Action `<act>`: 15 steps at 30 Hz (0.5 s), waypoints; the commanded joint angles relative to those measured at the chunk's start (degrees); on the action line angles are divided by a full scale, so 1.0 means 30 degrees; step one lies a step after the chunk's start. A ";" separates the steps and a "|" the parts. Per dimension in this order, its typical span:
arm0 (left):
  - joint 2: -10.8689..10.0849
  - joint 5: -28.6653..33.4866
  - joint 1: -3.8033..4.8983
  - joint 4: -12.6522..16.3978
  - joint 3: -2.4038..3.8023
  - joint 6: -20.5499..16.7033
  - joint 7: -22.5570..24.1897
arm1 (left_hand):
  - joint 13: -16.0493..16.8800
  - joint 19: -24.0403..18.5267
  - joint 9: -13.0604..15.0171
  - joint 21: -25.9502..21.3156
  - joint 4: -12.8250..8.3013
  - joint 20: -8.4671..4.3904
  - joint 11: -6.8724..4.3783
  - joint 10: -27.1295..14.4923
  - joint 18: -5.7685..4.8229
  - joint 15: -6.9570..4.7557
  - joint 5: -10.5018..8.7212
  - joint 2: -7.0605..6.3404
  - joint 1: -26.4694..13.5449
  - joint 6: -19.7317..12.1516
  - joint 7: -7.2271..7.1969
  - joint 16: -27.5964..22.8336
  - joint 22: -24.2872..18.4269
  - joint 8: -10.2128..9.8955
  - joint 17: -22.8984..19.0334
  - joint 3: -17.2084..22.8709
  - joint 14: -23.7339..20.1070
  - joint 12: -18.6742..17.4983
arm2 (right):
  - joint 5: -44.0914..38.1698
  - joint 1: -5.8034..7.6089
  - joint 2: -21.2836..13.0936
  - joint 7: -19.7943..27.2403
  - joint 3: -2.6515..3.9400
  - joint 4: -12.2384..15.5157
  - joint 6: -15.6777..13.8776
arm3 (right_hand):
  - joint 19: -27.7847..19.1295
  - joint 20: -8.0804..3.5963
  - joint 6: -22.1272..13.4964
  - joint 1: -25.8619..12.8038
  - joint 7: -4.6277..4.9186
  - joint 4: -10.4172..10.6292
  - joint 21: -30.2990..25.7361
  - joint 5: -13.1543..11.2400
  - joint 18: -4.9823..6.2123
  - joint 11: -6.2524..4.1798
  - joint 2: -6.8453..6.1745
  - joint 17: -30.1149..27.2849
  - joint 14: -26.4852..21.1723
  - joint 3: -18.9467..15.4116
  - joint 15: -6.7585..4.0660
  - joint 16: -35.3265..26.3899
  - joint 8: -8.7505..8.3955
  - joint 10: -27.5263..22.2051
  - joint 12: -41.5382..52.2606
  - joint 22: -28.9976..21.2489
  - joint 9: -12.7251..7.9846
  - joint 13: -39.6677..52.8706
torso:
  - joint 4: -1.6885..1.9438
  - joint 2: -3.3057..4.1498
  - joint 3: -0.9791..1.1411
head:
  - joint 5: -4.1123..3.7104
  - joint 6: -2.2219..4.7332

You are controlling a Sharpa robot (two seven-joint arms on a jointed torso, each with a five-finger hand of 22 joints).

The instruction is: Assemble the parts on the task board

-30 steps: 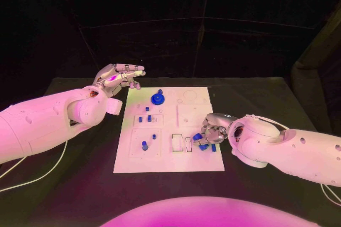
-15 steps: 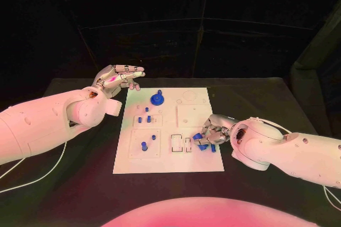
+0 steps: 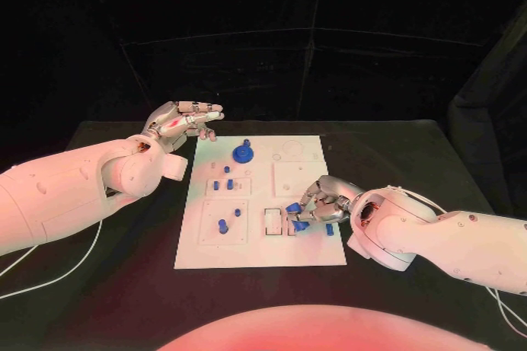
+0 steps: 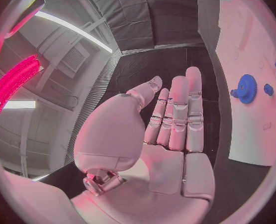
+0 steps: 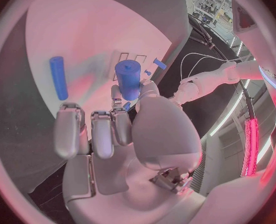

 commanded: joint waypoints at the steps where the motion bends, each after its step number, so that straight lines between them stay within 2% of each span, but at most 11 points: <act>1: 0.0029 -0.0143 0.0025 0.0037 0.0018 0.0227 -0.0014 | -0.0009 -0.0026 -0.0001 -0.0086 -0.0045 0.0142 -0.0002 -0.0129 0.0125 0.0019 0.0066 0.0026 -0.0085 -0.0132 -0.0015 0.0110 -0.0019 0.0066 -0.0019 -0.0079 -0.0077 0.0078 | 0.0693 0.0033 0.0370 0.0605 0.0010 -0.0040 -0.0048 | 0.0094 -0.0119 0.0134 0.0015 -0.0044 0.0052 0.0144 0.0051 -0.0113 -0.0104 0.0227 0.1138 0.1313 0.0034 -0.0094 0.0143 0.0065 0.0051 0.0021 0.0087 0.0044 0.1624 | 0.0014 -0.0021 -0.0008 | 0.0008 0.0006; 5: 0.0067 -0.0156 0.0026 0.0041 0.0018 0.0227 -0.0033 | -0.0010 -0.0024 -0.0002 -0.0089 -0.0059 0.0142 -0.0003 -0.0145 0.0127 0.0017 0.0066 0.0020 -0.0067 -0.0143 -0.0017 0.0115 -0.0024 0.0071 -0.0026 -0.0081 -0.0080 0.0085 | 0.0701 0.0034 0.0858 0.0197 0.0011 -0.0271 0.0609 | 0.0149 -0.0136 0.0303 -0.0011 -0.0093 0.0098 0.0210 -0.0172 -0.0137 -0.0140 0.0340 0.1267 0.1338 0.0023 -0.0119 0.0198 0.0074 0.0118 0.0083 0.0219 0.0085 0.1701 | 0.0053 -0.0016 -0.0012 | 0.0022 0.0001; 8: 0.0081 -0.0159 0.0027 0.0035 0.0018 0.0232 -0.0031 | -0.0010 -0.0024 -0.0002 -0.0089 -0.0059 0.0142 -0.0003 -0.0145 0.0127 0.0017 0.0066 0.0020 -0.0067 -0.0143 -0.0017 0.0115 -0.0024 0.0071 -0.0026 -0.0081 -0.0080 0.0085 | 0.0548 0.0035 0.1266 -0.0221 0.0011 -0.0481 0.0936 | 0.0162 -0.0166 0.0503 -0.0126 -0.0153 0.0127 0.0225 -0.0576 -0.0140 -0.0190 0.0435 0.1295 0.1341 -0.0049 -0.0157 0.0210 0.0070 0.0152 0.0076 0.0243 0.0133 0.1718 | 0.0011 0.0005 -0.0001 | 0.0093 0.0052; 11: 0.0096 -0.0161 0.0027 0.0043 0.0018 0.0264 -0.0017 | -0.0010 -0.0024 -0.0002 -0.0089 -0.0059 0.0142 -0.0003 -0.0145 0.0127 0.0017 0.0066 0.0020 -0.0067 -0.0143 -0.0017 0.0115 -0.0024 0.0071 -0.0026 -0.0081 -0.0080 0.0085 | 0.0353 0.0036 0.1611 -0.0579 0.0012 -0.0661 0.0990 | 0.0160 -0.0189 0.0613 -0.0243 -0.0182 0.0137 0.0222 -0.0891 -0.0139 -0.0216 0.0462 0.1258 0.1331 -0.0147 -0.0181 0.0192 0.0040 0.0150 0.0026 0.0238 0.0165 0.1693 | 0.0038 0.0002 -0.0004 | 0.0119 0.0030; 15: 0.0105 -0.0162 0.0027 0.0041 0.0019 0.0285 -0.0005 | -0.0010 -0.0024 -0.0002 -0.0089 -0.0059 0.0142 -0.0003 -0.0145 0.0127 0.0017 0.0066 0.0020 -0.0067 -0.0143 -0.0017 0.0115 -0.0024 0.0071 -0.0026 -0.0081 -0.0080 0.0085 | 0.0049 0.0036 0.2029 -0.0869 0.0013 -0.0843 0.0821 | 0.0163 -0.0212 0.0735 -0.0374 -0.0216 0.0139 0.0225 -0.1177 -0.0140 -0.0242 0.0491 0.1266 0.1330 -0.0261 -0.0205 0.0191 0.0019 0.0166 0.0006 0.0247 0.0207 0.1702 | 0.0005 0.0009 0.0009 | 0.0226 0.0047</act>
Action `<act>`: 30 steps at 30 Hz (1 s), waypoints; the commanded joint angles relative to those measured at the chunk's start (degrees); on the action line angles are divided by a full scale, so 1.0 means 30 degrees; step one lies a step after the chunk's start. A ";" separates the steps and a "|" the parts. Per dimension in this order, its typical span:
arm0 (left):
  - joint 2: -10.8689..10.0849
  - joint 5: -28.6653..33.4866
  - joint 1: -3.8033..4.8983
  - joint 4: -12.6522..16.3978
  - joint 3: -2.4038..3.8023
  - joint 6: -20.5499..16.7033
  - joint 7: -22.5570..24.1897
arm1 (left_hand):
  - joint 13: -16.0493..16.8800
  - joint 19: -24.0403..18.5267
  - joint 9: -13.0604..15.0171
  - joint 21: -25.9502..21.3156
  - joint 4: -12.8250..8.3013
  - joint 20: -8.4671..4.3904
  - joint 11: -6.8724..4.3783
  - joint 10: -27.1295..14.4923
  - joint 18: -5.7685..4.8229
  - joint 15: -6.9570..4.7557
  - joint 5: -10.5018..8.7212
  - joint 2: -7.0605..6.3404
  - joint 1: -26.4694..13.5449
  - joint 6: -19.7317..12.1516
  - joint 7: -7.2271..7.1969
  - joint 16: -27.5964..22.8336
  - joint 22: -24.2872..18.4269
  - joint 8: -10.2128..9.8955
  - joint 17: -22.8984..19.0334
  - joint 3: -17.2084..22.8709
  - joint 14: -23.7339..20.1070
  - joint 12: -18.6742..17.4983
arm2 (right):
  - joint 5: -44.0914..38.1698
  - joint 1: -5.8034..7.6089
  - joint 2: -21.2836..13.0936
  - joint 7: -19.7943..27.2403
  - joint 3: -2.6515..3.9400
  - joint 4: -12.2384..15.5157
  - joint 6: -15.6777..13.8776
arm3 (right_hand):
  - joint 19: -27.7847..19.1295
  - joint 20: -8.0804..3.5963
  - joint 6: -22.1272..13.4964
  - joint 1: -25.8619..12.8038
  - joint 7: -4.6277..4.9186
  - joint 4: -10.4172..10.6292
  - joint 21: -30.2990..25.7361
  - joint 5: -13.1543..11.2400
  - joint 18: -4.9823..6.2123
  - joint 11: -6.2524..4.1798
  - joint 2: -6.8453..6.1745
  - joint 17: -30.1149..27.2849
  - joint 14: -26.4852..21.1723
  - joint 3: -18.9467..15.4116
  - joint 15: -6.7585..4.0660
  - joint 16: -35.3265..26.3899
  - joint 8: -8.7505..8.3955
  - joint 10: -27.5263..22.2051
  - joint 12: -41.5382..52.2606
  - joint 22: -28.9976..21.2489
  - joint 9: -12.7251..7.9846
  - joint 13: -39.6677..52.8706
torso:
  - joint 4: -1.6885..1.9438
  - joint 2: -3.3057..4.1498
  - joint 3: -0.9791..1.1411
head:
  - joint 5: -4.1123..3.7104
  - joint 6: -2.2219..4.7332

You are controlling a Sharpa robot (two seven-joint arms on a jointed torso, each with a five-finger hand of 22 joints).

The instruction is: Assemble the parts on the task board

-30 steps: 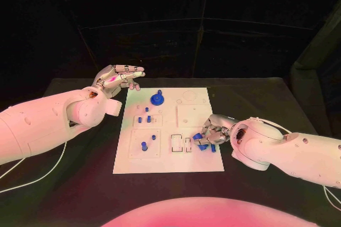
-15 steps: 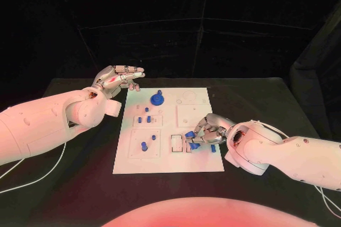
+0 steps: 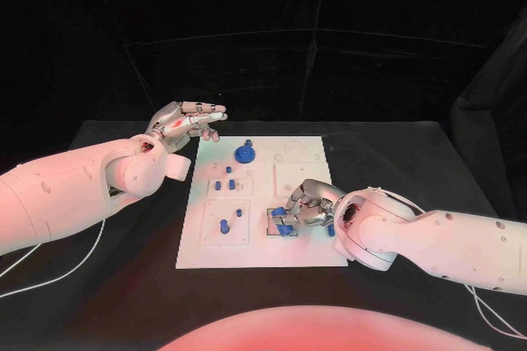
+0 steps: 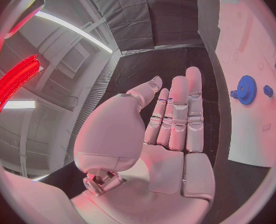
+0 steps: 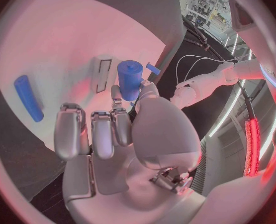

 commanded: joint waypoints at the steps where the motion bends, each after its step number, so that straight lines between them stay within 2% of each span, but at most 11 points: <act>1: 0.0028 -0.0100 0.0028 0.0042 0.0019 0.0262 0.0078 | -0.0010 -0.0023 -0.0002 -0.0089 -0.0059 0.0142 -0.0003 -0.0146 0.0128 0.0017 0.0066 0.0020 -0.0067 -0.0143 -0.0016 0.0115 -0.0027 0.0071 -0.0028 -0.0081 -0.0080 0.0085 | -0.0437 0.0032 0.0282 -0.0643 0.0012 -0.0106 0.0166 | 0.0027 -0.0081 0.0594 -0.0133 -0.0381 0.0007 0.0069 -0.0220 -0.0144 -0.0178 0.0064 0.1270 0.1258 -0.0159 -0.0139 0.0100 0.0003 0.0097 -0.0005 0.0016 -0.0019 0.1700 | -0.0024 0.0017 0.0012 | 0.0093 0.0012; 3: 0.0027 -0.0100 0.0028 0.0048 0.0019 0.0268 0.0081 | -0.0010 -0.0023 -0.0002 -0.0089 -0.0059 0.0142 -0.0003 -0.0146 0.0128 0.0017 0.0066 0.0020 -0.0067 -0.0143 -0.0016 0.0115 -0.0027 0.0071 -0.0028 -0.0081 -0.0080 0.0085 | -0.0635 0.0032 0.0397 -0.0772 0.0012 -0.0177 0.0049 | 0.0022 -0.0094 0.0662 -0.0320 -0.0400 0.0019 0.0061 -0.0870 -0.0143 -0.0193 0.0084 0.1259 0.1254 -0.0300 -0.0148 0.0092 -0.0021 0.0100 -0.0036 0.0004 0.0016 0.1693 | -0.0022 0.0019 0.0011 | 0.0096 0.0014; 4: 0.0028 -0.0101 0.0028 0.0051 0.0019 0.0275 0.0083 | -0.0010 -0.0023 -0.0002 -0.0089 -0.0059 0.0142 -0.0003 -0.0146 0.0128 0.0017 0.0066 0.0020 -0.0067 -0.0143 -0.0016 0.0115 -0.0027 0.0071 -0.0028 -0.0081 -0.0080 0.0085 | -0.0731 0.0032 0.0452 -0.0873 0.0013 -0.0221 -0.0002 | 0.0022 -0.0105 0.0716 -0.0590 -0.0419 -0.0028 0.0059 -0.1873 -0.0145 -0.0206 0.0130 0.1251 0.1250 -0.0459 -0.0156 0.0086 -0.0028 0.0105 -0.0053 0.0005 0.0047 0.1693 | -0.0022 0.0019 0.0011 | 0.0096 0.0014; 6: 0.0032 -0.0101 0.0029 0.0055 0.0019 0.0282 0.0085 | -0.0010 -0.0019 -0.0001 -0.0093 -0.0073 0.0141 -0.0004 -0.0164 0.0130 0.0014 0.0067 0.0027 -0.0042 -0.0151 -0.0017 0.0121 -0.0034 0.0082 -0.0037 -0.0077 -0.0082 0.0097 | -0.0877 0.0032 0.0518 -0.1189 0.0013 -0.0289 0.0113 | 0.0011 -0.0136 0.0730 -0.1709 -0.0478 -0.0225 0.0033 -0.6445 -0.0146 -0.0187 0.0393 0.1202 0.1232 -0.1025 -0.0216 0.0054 -0.0085 0.0088 -0.0137 -0.0025 0.0127 0.1660 | -0.0004 0.0000 0.0001 | 0.0125 0.0001; 7: 0.0030 -0.0101 0.0029 0.0058 0.0019 0.0277 0.0086 | -0.0010 -0.0019 -0.0001 -0.0093 -0.0073 0.0141 -0.0004 -0.0164 0.0130 0.0014 0.0067 0.0027 -0.0042 -0.0151 -0.0017 0.0121 -0.0034 0.0082 -0.0037 -0.0077 -0.0082 0.0097 | -0.0940 0.0032 0.0535 -0.1359 0.0013 -0.0321 0.0189 | 0.0002 -0.0142 0.0658 -0.1998 -0.0426 -0.0004 0.0019 -0.7992 -0.0147 -0.0199 0.0176 0.1113 0.1212 -0.1257 -0.0194 0.0009 -0.0139 0.0046 -0.0223 -0.0040 0.0148 0.1602 | -0.0002 -0.0002 0.0005 | 0.0139 0.0006; 9: 0.0024 -0.0101 0.0030 0.0060 0.0019 0.0265 0.0084 | -0.0010 -0.0019 -0.0001 -0.0093 -0.0073 0.0141 -0.0004 -0.0164 0.0130 0.0014 0.0067 0.0027 -0.0042 -0.0151 -0.0017 0.0121 -0.0034 0.0082 -0.0037 -0.0077 -0.0082 0.0097 | -0.1028 0.0033 0.0546 -0.1598 0.0013 -0.0361 0.0293 | -0.0028 -0.0149 0.0511 -0.2675 -0.0374 0.0153 -0.0021 -0.9509 -0.0131 -0.0172 -0.0509 0.0927 0.1169 -0.1496 -0.0157 -0.0083 -0.0236 -0.0065 -0.0424 -0.0103 0.0160 0.1447 | -0.0006 0.0002 0.0006 | 0.0156 0.0000; 12: 0.0009 -0.0101 0.0031 0.0073 0.0019 0.0260 0.0080 | -0.0010 -0.0019 -0.0001 -0.0093 -0.0073 0.0141 -0.0004 -0.0164 0.0130 0.0014 0.0067 0.0027 -0.0042 -0.0151 -0.0017 0.0121 -0.0034 0.0082 -0.0037 -0.0077 -0.0082 0.0097 | -0.1280 0.0033 0.0538 -0.1884 0.0013 -0.0383 0.0406 | -0.0069 -0.0088 0.0417 -0.4059 -0.0342 0.0196 -0.0080 -0.9583 -0.0117 -0.0114 -0.1935 0.0805 0.1142 -0.0551 -0.0143 -0.0163 -0.0322 -0.0155 -0.0600 -0.0176 0.0235 0.1347 | -0.0020 0.0002 -0.0002 | 0.0178 -0.0025; 16: 0.0000 -0.0101 0.0031 0.0075 0.0019 0.0252 0.0077 | -0.0010 -0.0019 -0.0001 -0.0093 -0.0073 0.0141 -0.0004 -0.0164 0.0130 0.0014 0.0067 0.0027 -0.0042 -0.0151 -0.0017 0.0121 -0.0034 0.0082 -0.0037 -0.0077 -0.0082 0.0097 | -0.1586 0.0033 0.0531 -0.2016 0.0013 -0.0357 0.0438 | -0.0073 -0.0090 0.0414 -0.4680 -0.0332 0.0208 -0.0099 -0.9510 -0.0107 -0.0124 -0.2581 0.0769 0.1138 0.0062 -0.0115 -0.0196 -0.0349 -0.0189 -0.0693 -0.0188 0.0307 0.1304 | -0.0049 0.0008 0.0017 | 0.0221 -0.0001; 21: -0.0001 -0.0101 0.0032 0.0076 0.0019 0.0252 0.0073 | -0.0010 -0.0019 -0.0001 -0.0093 -0.0073 0.0141 -0.0004 -0.0164 0.0130 0.0014 0.0067 0.0027 -0.0042 -0.0151 -0.0017 0.0121 -0.0034 0.0082 -0.0037 -0.0077 -0.0082 0.0097 | -0.1964 0.0032 0.0515 -0.1945 0.0013 -0.0273 0.0411 | -0.0071 -0.0089 0.0498 -0.4467 -0.0356 0.0152 -0.0108 -0.9508 -0.0106 -0.0140 -0.2297 0.0757 0.1138 0.0481 -0.0123 -0.0213 -0.0311 -0.0184 -0.0710 -0.0188 0.0383 0.1315 | -0.0020 0.0010 0.0015 | 0.0175 0.0000; 25: -0.0007 -0.0101 0.0032 0.0074 0.0019 0.0246 0.0068 | -0.0010 -0.0019 -0.0001 -0.0093 -0.0073 0.0141 -0.0004 -0.0164 0.0130 0.0014 0.0067 0.0027 -0.0042 -0.0151 -0.0017 0.0121 -0.0034 0.0082 -0.0037 -0.0077 -0.0082 0.0097 | -0.2066 0.0031 0.0487 -0.1693 0.0013 -0.0199 0.0591 | -0.0053 -0.0074 0.0541 -0.2840 -0.0361 -0.0228 -0.0094 -0.8958 -0.0115 -0.0147 -0.1504 0.0810 0.1159 0.1086 -0.0124 -0.0206 -0.0280 -0.0150 -0.0694 -0.0135 0.0505 0.1375 | -0.0019 0.0020 0.0015 | 0.0126 0.0003; 30: -0.0017 -0.0101 0.0032 0.0068 0.0019 0.0240 0.0058 | -0.0010 -0.0019 -0.0001 -0.0093 -0.0073 0.0141 -0.0004 -0.0164 0.0130 0.0014 0.0067 0.0027 -0.0042 -0.0151 -0.0017 0.0121 -0.0034 0.0082 -0.0037 -0.0077 -0.0082 0.0097 | -0.2124 0.0030 0.0448 -0.1296 0.0013 -0.0076 0.0832 | -0.0021 -0.0088 0.0624 -0.1392 -0.0391 -0.0888 -0.0056 -0.8464 -0.0132 -0.0168 -0.1227 0.0864 0.1174 0.1119 -0.0139 -0.0200 -0.0202 -0.0119 -0.0683 -0.0031 0.0664 0.1438 | -0.0022 0.0010 0.0015 | 0.0121 -0.0010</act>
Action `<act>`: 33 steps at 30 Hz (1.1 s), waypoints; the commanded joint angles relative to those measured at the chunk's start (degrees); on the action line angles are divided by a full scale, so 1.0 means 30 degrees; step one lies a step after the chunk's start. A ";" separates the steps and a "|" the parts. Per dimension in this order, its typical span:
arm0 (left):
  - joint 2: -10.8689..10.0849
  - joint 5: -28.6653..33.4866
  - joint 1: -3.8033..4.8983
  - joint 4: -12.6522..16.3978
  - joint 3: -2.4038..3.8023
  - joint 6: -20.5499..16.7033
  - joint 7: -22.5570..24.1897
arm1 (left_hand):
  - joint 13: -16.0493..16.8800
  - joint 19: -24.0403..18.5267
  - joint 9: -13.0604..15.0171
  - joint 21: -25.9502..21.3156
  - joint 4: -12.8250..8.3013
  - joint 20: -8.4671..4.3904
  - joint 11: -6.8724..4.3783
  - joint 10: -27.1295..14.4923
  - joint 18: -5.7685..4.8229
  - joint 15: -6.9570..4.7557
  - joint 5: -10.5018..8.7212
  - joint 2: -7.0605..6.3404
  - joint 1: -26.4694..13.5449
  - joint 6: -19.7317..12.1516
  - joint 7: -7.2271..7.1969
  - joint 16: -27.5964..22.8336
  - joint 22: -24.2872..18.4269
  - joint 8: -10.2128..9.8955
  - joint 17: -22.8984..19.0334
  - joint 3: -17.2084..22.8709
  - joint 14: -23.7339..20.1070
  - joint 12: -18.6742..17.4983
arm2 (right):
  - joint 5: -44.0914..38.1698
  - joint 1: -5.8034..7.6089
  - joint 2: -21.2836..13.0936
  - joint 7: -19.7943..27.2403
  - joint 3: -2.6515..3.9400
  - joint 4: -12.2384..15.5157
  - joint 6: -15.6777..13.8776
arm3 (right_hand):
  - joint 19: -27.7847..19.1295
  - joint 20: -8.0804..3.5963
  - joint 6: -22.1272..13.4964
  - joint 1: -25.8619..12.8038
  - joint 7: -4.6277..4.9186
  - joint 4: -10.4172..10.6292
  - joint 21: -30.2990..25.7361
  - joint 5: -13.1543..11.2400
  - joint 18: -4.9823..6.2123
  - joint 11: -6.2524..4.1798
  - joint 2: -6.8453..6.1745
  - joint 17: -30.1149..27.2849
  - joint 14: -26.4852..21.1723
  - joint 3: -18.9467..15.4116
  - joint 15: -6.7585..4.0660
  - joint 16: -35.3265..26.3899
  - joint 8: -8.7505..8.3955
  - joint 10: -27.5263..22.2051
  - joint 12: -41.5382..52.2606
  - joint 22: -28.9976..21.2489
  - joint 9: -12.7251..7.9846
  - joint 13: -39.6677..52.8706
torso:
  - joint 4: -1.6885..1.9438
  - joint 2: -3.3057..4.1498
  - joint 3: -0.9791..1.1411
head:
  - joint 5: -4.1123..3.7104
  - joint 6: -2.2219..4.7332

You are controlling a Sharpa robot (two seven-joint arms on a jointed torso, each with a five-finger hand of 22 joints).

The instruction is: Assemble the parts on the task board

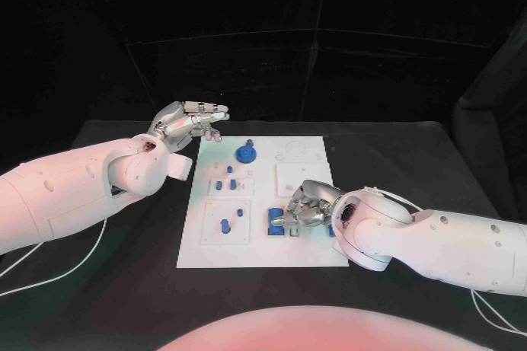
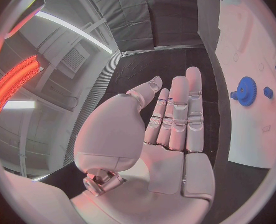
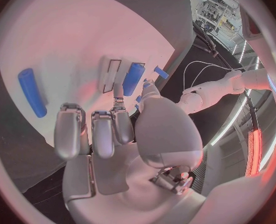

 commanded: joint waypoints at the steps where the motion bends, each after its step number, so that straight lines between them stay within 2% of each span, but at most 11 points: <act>1: -0.0002 -0.0058 0.0028 0.0032 0.0018 0.0196 0.0078 | -0.0010 -0.0019 -0.0001 -0.0093 -0.0073 0.0141 -0.0004 -0.0165 0.0130 0.0014 0.0067 0.0027 -0.0042 -0.0151 -0.0017 0.0121 -0.0021 0.0083 -0.0019 -0.0077 -0.0082 0.0097 | -0.0451 0.0027 -0.0017 0.0441 0.0009 0.0117 0.0413 | -0.0007 -0.0095 0.0096 0.0541 -0.0086 -0.0308 -0.0040 0.0222 -0.0143 -0.0071 0.0094 0.0879 0.1250 -0.0035 -0.0073 -0.0097 0.0101 -0.0079 -0.0082 0.0071 0.0078 0.1446 | 0.0006 -0.0001 0.0000 | -0.0012 -0.0022; 6: 0.0000 -0.0058 0.0028 0.0038 0.0018 0.0203 0.0076 | -0.0010 -0.0019 -0.0001 -0.0093 -0.0073 0.0141 -0.0004 -0.0165 0.0130 0.0014 0.0067 0.0027 -0.0042 -0.0151 -0.0017 0.0121 -0.0021 0.0083 -0.0019 -0.0077 -0.0082 0.0097 | -0.1057 0.0027 -0.0016 0.0448 0.0009 0.0104 0.0350 | 0.0032 -0.0133 0.0243 0.1678 -0.0141 -0.1135 0.0009 0.0749 -0.0164 -0.0124 0.0305 0.0981 0.1270 -0.0057 -0.0116 -0.0064 0.0287 -0.0049 -0.0067 0.0186 0.0261 0.1503 | 0.0035 -0.0011 -0.0019 | -0.0040 -0.0040; 10: -0.0013 -0.0058 0.0028 0.0045 0.0018 0.0205 0.0078 | -0.0010 -0.0019 -0.0001 -0.0093 -0.0073 0.0141 -0.0004 -0.0165 0.0130 0.0014 0.0067 0.0027 -0.0042 -0.0151 -0.0017 0.0121 -0.0021 0.0083 -0.0019 -0.0077 -0.0082 0.0097 | -0.1178 0.0027 -0.0213 0.0588 0.0009 0.0144 -0.0150 | 0.0035 -0.0129 0.0054 0.1868 -0.0078 -0.1345 0.0013 0.1481 -0.0171 -0.0087 0.0535 0.1006 0.1274 -0.0192 -0.0101 -0.0060 0.0225 -0.0045 -0.0083 0.0203 0.0295 0.1519 | 0.0031 -0.0021 -0.0015 | -0.0043 -0.0023; 12: -0.0031 -0.0058 0.0028 0.0047 0.0018 0.0195 0.0079 | -0.0010 -0.0019 -0.0001 -0.0093 -0.0073 0.0141 -0.0004 -0.0165 0.0130 0.0014 0.0067 0.0027 -0.0042 -0.0151 -0.0017 0.0121 -0.0021 0.0083 -0.0019 -0.0077 -0.0082 0.0097 | -0.0923 0.0027 -0.0516 0.0933 0.0011 0.0289 -0.0441 | 0.0039 -0.0083 -0.0334 0.1724 0.0047 -0.1303 0.0019 0.2062 -0.0177 0.0021 0.0622 0.1027 0.1278 -0.0398 -0.0020 -0.0055 -0.0020 -0.0045 -0.0087 0.0221 0.0226 0.1535 | -0.0006 -0.0016 -0.0005 | -0.0011 -0.0031; 15: -0.0060 -0.0058 0.0028 0.0053 0.0018 0.0206 0.0082 | -0.0010 -0.0019 -0.0001 -0.0093 -0.0073 0.0141 -0.0004 -0.0165 0.0130 0.0014 0.0067 0.0027 -0.0042 -0.0151 -0.0017 0.0121 -0.0021 0.0083 -0.0019 -0.0077 -0.0082 0.0097 | -0.0047 0.0035 -0.1295 0.1534 0.0018 0.0690 -0.0749 | 0.0050 -0.0012 -0.0510 0.1150 0.0129 -0.0883 0.0037 0.2954 -0.0181 0.0093 0.0896 0.1054 0.1284 -0.0710 0.0051 -0.0046 -0.0202 -0.0052 -0.0102 0.0256 0.0182 0.1546 | 0.0003 -0.0014 -0.0005 | -0.0109 -0.0035; 20: -0.0147 -0.0058 0.0027 0.0046 0.0016 0.0199 0.0079 | -0.0010 -0.0019 -0.0001 -0.0093 -0.0073 0.0141 -0.0004 -0.0165 0.0130 0.0014 0.0067 0.0027 -0.0042 -0.0151 -0.0017 0.0121 -0.0021 0.0083 -0.0019 -0.0077 -0.0082 0.0097 | 0.1112 0.0226 -0.2754 0.2146 0.0026 0.1326 -0.0782 | 0.0055 0.0047 -0.0759 0.0907 0.0228 -0.0613 0.0053 0.3312 -0.0182 0.0175 0.1025 0.1091 0.1292 -0.0995 0.0109 -0.0033 -0.0489 -0.0088 -0.0172 0.0285 0.0096 0.1514 | -0.0071 -0.0024 -0.0018 | -0.0306 -0.0012; 24: -0.0208 -0.0058 0.0027 0.0047 0.0016 0.0170 0.0095 | -0.0010 -0.0019 -0.0001 -0.0093 -0.0073 0.0141 -0.0004 -0.0165 0.0130 0.0014 0.0067 0.0027 -0.0042 -0.0151 -0.0017 0.0121 -0.0021 0.0083 -0.0019 -0.0077 -0.0082 0.0097 | 0.1465 0.0376 -0.3956 0.2023 0.0028 0.1536 -0.0202 | 0.0036 0.0123 -0.0929 0.1144 0.0335 -0.0604 0.0042 0.3944 -0.0177 0.0268 0.1293 0.1071 0.1283 -0.1056 0.0195 -0.0050 -0.0808 -0.0195 -0.0375 0.0268 -0.0011 0.1379 | -0.0135 -0.0025 -0.0022 | -0.0481 0.0041; 29: -0.0213 -0.0058 0.0026 0.0075 0.0015 0.0193 0.0104 | -0.0008 -0.0012 0.0006 -0.0102 -0.0086 0.0140 -0.0003 -0.0198 0.0131 0.0013 0.0066 0.0047 -0.0015 -0.0148 -0.0021 0.0135 -0.0036 0.0119 -0.0041 -0.0079 -0.0091 0.0131 | 0.0637 0.0425 -0.4770 0.1593 0.0023 0.1520 0.0334 | 0.0040 0.0142 -0.0771 0.1171 0.0312 -0.0602 0.0052 0.3916 -0.0179 0.0263 0.1244 0.1080 0.1281 -0.1165 0.0202 -0.0051 -0.0780 -0.0268 -0.0515 0.0294 0.0018 0.1278 | -0.0196 -0.0025 -0.0023 | -0.0535 0.0032; 33: -0.0190 -0.0058 0.0023 0.0081 0.0014 0.0279 0.0102 | 0.0001 -0.0009 0.0012 -0.0106 -0.0079 0.0141 -0.0010 -0.0174 0.0131 0.0012 0.0064 0.0071 -0.0013 -0.0127 -0.0027 0.0141 -0.0044 0.0147 -0.0052 -0.0079 -0.0095 0.0167 | -0.0007 0.0428 -0.4991 0.0737 0.0017 0.1383 0.0706 | -0.0098 0.0163 -0.0616 0.1290 0.0284 -0.0699 -0.0109 0.3218 -0.0119 0.0242 0.0781 0.0639 0.1175 -0.1573 0.0196 -0.0285 -0.0795 -0.0541 -0.1074 0.0006 0.0109 0.0864 | -0.0184 -0.0003 0.0026 | -0.0559 0.0047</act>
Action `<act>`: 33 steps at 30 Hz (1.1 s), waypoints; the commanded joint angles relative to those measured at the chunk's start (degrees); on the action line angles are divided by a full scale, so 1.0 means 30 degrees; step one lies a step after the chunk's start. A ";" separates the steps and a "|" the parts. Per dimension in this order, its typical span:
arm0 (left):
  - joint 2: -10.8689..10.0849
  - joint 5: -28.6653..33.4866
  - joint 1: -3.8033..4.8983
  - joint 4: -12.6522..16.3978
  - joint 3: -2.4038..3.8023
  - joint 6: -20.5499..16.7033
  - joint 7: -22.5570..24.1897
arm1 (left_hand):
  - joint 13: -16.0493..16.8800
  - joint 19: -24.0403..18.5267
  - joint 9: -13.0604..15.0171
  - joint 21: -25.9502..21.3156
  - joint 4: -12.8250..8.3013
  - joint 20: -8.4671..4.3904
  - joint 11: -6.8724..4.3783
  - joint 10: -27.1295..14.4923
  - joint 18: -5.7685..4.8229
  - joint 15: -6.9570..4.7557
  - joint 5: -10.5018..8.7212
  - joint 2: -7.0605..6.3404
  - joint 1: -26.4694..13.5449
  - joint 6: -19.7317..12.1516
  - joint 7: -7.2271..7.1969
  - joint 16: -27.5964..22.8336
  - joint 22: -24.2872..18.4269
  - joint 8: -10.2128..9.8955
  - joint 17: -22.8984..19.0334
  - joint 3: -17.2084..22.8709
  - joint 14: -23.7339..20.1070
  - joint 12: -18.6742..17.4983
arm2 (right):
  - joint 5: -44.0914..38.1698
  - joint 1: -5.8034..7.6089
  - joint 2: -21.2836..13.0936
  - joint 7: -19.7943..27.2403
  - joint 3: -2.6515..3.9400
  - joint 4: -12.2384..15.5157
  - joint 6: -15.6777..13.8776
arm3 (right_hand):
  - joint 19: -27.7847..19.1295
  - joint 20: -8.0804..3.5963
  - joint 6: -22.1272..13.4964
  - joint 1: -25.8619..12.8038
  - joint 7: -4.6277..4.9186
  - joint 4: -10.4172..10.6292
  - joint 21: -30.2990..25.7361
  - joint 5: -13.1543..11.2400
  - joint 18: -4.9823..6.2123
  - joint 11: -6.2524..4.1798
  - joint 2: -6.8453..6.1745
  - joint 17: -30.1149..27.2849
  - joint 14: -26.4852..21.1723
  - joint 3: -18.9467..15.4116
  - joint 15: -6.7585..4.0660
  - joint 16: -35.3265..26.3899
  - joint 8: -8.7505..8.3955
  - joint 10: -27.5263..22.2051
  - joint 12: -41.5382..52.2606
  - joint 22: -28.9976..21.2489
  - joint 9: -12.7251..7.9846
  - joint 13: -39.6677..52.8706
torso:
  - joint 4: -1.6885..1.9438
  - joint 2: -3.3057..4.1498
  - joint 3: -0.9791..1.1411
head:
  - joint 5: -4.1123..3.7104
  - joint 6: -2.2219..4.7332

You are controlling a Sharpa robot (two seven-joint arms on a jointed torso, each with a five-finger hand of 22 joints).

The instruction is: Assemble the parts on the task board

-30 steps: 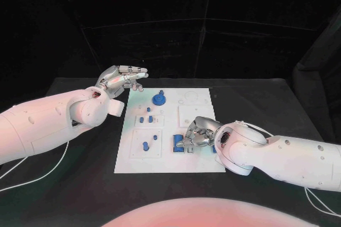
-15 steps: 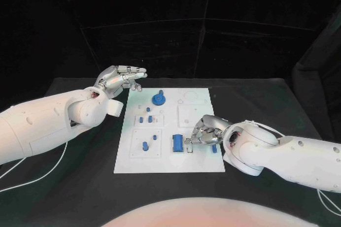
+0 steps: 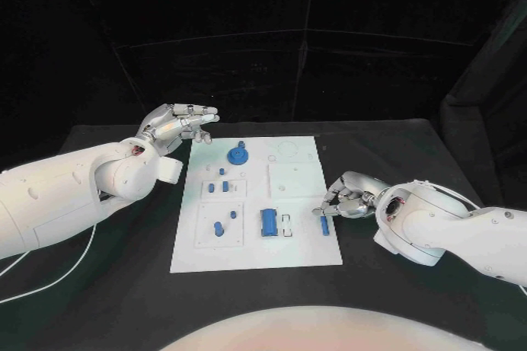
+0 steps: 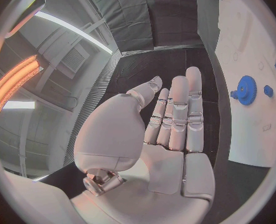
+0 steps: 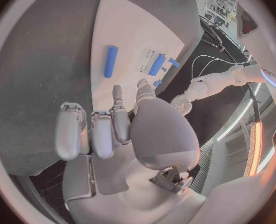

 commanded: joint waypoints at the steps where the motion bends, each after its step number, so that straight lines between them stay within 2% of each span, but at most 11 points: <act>1: 0.0019 -0.0042 0.0023 0.0045 0.0016 0.0283 0.0118 | 0.0000 -0.0009 0.0012 -0.0106 -0.0079 0.0141 0.0058 -0.0106 0.0132 0.0012 0.0065 0.0071 -0.0013 -0.0127 -0.0027 0.0073 -0.0025 0.0079 -0.0028 -0.0079 -0.0095 0.0089 | -0.0838 0.0024 -0.0034 -0.0866 0.0001 -0.0081 0.0833 | -0.0113 0.0155 0.0110 0.0112 -0.0015 0.0002 -0.0140 -0.0544 -0.0112 -0.0001 -0.0376 0.0572 0.1085 -0.0248 0.0122 -0.0226 -0.0056 -0.0358 -0.0528 -0.0267 0.0077 0.0755 | 0.0007 0.0015 0.0032 | -0.0034 -0.0005; 10: -0.0044 -0.0042 0.0017 0.0083 0.0014 0.0389 0.0113 | 0.0006 -0.0009 0.0016 -0.0109 -0.0076 0.0140 0.0054 -0.0088 0.0132 0.0010 0.0063 0.0081 -0.0013 -0.0115 -0.0031 0.0077 -0.0030 0.0095 -0.0034 -0.0082 -0.0097 0.0113 | -0.1986 -0.0012 0.0227 -0.1620 -0.0010 -0.0399 0.1650 | -0.0126 0.0145 0.0275 0.0429 -0.0067 -0.0141 -0.0167 -0.0580 -0.0108 -0.0044 -0.0327 0.0517 0.1072 -0.0272 0.0096 -0.0279 0.0020 -0.0379 -0.0633 -0.0285 0.0225 0.0691 | 0.0077 0.0006 -0.0008 | -0.0189 -0.0051; 14: -0.0085 -0.0042 0.0013 0.0083 0.0013 0.0415 0.0106 | 0.0006 -0.0009 0.0016 -0.0109 -0.0076 0.0140 0.0054 -0.0088 0.0132 0.0010 0.0063 0.0081 -0.0013 -0.0115 -0.0031 0.0077 -0.0030 0.0095 -0.0034 -0.0082 -0.0097 0.0113 | -0.2347 -0.0034 0.0341 -0.1785 -0.0014 -0.0540 0.1807 | -0.0118 0.0137 0.0295 0.0497 -0.0076 -0.0167 -0.0164 -0.0438 -0.0111 -0.0052 -0.0272 0.0532 0.1077 -0.0280 0.0087 -0.0280 0.0024 -0.0359 -0.0620 -0.0269 0.0269 0.0707 | 0.0038 -0.0009 0.0002 | -0.0128 -0.0085; 19: -0.0098 -0.0042 0.0009 0.0096 0.0012 0.0440 0.0109 | 0.0006 -0.0009 0.0016 -0.0109 -0.0076 0.0140 0.0054 -0.0088 0.0132 0.0010 0.0063 0.0081 -0.0013 -0.0115 -0.0031 0.0077 -0.0030 0.0095 -0.0034 -0.0082 -0.0097 0.0113 | -0.2625 -0.0116 0.0548 -0.1906 -0.0016 -0.0637 0.2163 | -0.0108 0.0129 0.0373 0.0546 -0.0099 -0.0190 -0.0157 -0.0356 -0.0115 -0.0069 -0.0228 0.0550 0.1083 -0.0295 0.0076 -0.0276 0.0061 -0.0343 -0.0613 -0.0250 0.0323 0.0717 | 0.0047 -0.0004 -0.0022 | -0.0134 -0.0073; 23: -0.0113 -0.0042 0.0004 0.0097 0.0012 0.0447 0.0107 | 0.0006 -0.0009 0.0016 -0.0109 -0.0076 0.0140 0.0054 -0.0088 0.0132 0.0010 0.0063 0.0081 -0.0013 -0.0115 -0.0031 0.0077 -0.0030 0.0095 -0.0034 -0.0082 -0.0097 0.0113 | -0.2711 -0.0190 0.0767 -0.1920 -0.0018 -0.0724 0.2475 | -0.0095 0.0099 0.0587 0.0728 -0.0170 -0.0302 -0.0155 -0.0227 -0.0117 -0.0126 -0.0140 0.0560 0.1090 -0.0315 0.0034 -0.0282 0.0171 -0.0327 -0.0632 -0.0232 0.0460 0.0713 | 0.0065 -0.0006 -0.0001 | -0.0133 -0.0099; 33: -0.0169 -0.0042 -0.0005 0.0114 0.0010 0.0484 0.0094 | 0.0006 -0.0009 0.0016 -0.0109 -0.0076 0.0140 0.0054 -0.0088 0.0132 0.0010 0.0063 0.0081 -0.0013 -0.0115 -0.0031 0.0077 -0.0030 0.0095 -0.0034 -0.0082 -0.0097 0.0113 | -0.3701 -0.0318 0.1152 -0.2224 -0.0021 -0.0887 0.3524 | -0.0100 0.0035 0.0699 0.1273 -0.0228 -0.0733 -0.0181 -0.0090 -0.0115 -0.0190 -0.0063 0.0549 0.1093 -0.0329 -0.0026 -0.0308 0.0223 -0.0345 -0.0727 -0.0252 0.0656 0.0666 | 0.0055 0.0006 -0.0016 | -0.0121 -0.0164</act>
